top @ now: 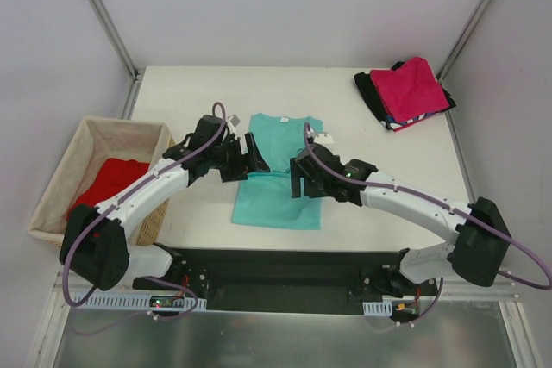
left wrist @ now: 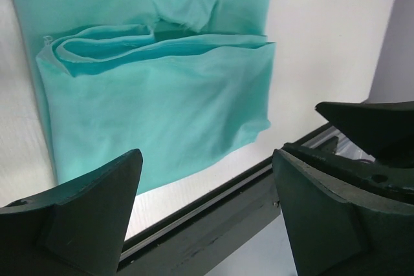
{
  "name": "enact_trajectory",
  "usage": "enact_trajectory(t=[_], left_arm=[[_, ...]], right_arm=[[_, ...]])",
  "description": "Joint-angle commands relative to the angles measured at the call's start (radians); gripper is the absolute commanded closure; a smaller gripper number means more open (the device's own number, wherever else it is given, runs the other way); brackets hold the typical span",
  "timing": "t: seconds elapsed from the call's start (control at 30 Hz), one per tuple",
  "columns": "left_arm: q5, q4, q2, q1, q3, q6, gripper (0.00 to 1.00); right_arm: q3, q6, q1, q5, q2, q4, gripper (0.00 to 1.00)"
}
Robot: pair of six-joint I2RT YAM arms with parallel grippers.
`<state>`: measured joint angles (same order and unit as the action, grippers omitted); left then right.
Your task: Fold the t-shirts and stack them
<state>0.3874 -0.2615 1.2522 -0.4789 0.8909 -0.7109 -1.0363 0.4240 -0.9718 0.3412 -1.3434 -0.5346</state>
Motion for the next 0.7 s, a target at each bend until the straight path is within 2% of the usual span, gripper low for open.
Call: enact_trajectory(t=[0.0, 0.4, 0.67], left_arm=[[-0.033, -0.025, 0.079, -0.009, 0.034, 0.047, 0.18], [-0.021, 0.013, 0.161, -0.009, 0.026, 0.047, 0.19], [-0.058, 0.016, 0.171, -0.009, 0.034, 0.041, 0.2]], right_arm=[[0.022, -0.04, 0.059, -0.06, -0.059, 0.067, 0.18], [0.05, -0.065, 0.133, -0.087, -0.096, 0.099, 0.18], [0.16, -0.085, 0.24, -0.12, -0.059, 0.185, 0.19]])
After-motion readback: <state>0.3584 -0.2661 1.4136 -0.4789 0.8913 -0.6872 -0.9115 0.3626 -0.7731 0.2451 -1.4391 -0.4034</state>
